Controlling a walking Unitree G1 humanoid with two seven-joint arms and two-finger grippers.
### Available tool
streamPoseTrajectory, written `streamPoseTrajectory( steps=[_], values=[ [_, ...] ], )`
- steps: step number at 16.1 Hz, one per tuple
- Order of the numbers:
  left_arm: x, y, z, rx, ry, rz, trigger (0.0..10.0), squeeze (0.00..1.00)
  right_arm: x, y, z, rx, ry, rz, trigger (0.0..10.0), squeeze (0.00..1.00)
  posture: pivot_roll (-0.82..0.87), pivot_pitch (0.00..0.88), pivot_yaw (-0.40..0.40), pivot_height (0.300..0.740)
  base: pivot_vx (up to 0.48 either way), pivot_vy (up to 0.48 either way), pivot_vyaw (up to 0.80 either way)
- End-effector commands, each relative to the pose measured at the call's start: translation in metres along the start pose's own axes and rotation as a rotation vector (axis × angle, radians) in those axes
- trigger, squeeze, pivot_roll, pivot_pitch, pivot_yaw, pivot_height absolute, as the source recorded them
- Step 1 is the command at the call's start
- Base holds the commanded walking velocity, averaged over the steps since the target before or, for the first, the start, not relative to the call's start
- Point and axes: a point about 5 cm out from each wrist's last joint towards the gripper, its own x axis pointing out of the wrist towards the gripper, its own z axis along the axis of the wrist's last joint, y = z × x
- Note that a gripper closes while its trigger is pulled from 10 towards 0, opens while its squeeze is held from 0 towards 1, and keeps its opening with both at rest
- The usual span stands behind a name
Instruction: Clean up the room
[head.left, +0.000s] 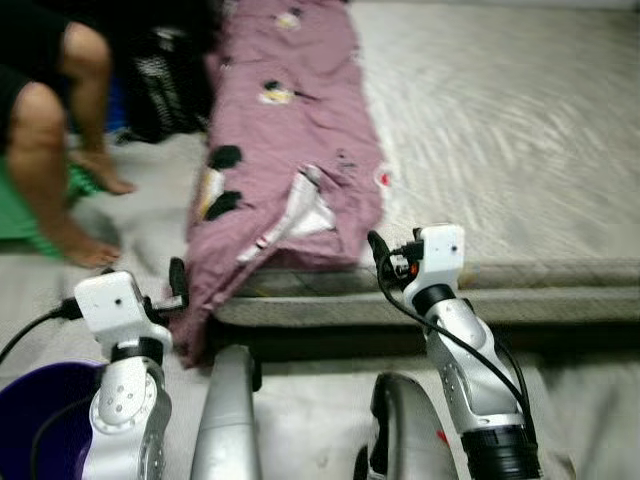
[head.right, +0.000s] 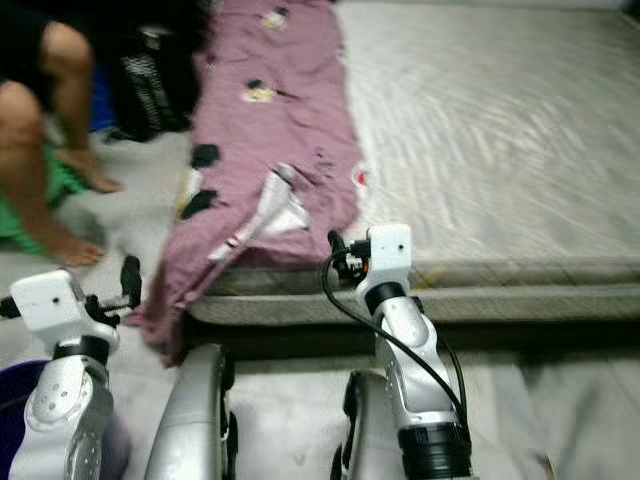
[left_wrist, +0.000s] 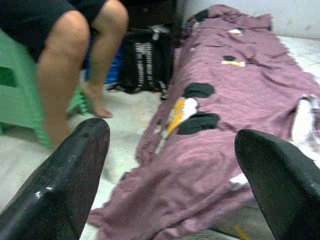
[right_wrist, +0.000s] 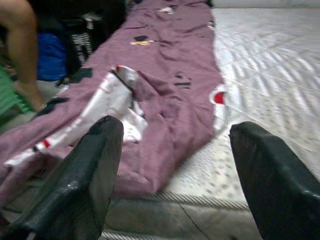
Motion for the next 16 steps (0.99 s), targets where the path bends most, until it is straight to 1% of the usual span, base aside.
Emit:
streamPoseTrajectory(
  steps=[1,2,4,6,8,9,12,16],
  values=[
    [-0.0007,-0.0019,0.0035,-0.009,-0.008,-0.007,10.0,0.0,0.0006,-0.0005,0.0029,0.0,-0.004,0.005,10.0,0.0,0.06,0.147,-0.015,0.578,0.0,0.0,0.0],
    [-0.001,-0.002,0.0027,-0.014,-0.005,-0.007,10.0,0.0,0.0004,-0.0002,0.0022,-0.001,0.0,0.007,10.0,0.0,0.06,0.149,-0.015,0.558,0.0,0.0,0.0],
    [-0.0006,-0.0024,0.0023,-0.019,-0.001,-0.009,10.0,0.0,0.0003,-0.0001,0.0019,-0.003,0.003,0.009,10.0,0.0,0.06,0.149,-0.015,0.533,0.0,0.0,0.0],
    [-0.0003,-0.0041,0.0031,-0.029,-0.005,-0.027,10.0,0.0,0.0,0.0001,0.0024,-0.002,0.002,0.01,10.0,0.0,0.05,0.162,-0.014,0.519,0.0,0.0,0.0],
    [-0.0002,-0.0053,0.0043,-0.035,-0.012,-0.04,10.0,0.0,0.0003,0.0005,0.0017,-0.001,0.007,0.012,10.0,0.0,0.05,0.161,-0.015,0.519,0.0,0.0,0.0],
    [-0.0002,-0.0052,0.0041,-0.036,-0.011,-0.04,10.0,0.0,0.0003,0.0006,0.0016,0.001,0.008,0.013,10.0,0.0,0.05,0.161,-0.014,0.519,0.24,0.0,0.0],
    [0.0008,-0.0059,0.0043,-0.039,-0.013,-0.048,10.0,0.0,0.0013,0.0033,0.001,-0.029,0.011,0.026,10.0,0.0,0.05,0.16,-0.011,0.519,0.309,0.0,0.0],
    [0.0023,-0.0078,0.0041,-0.035,-0.012,-0.067,10.0,0.0,0.002,0.0029,0.0012,-0.02,0.011,0.019,10.0,0.0,0.05,0.155,-0.008,0.519,0.348,0.0,0.0]
  ],
)
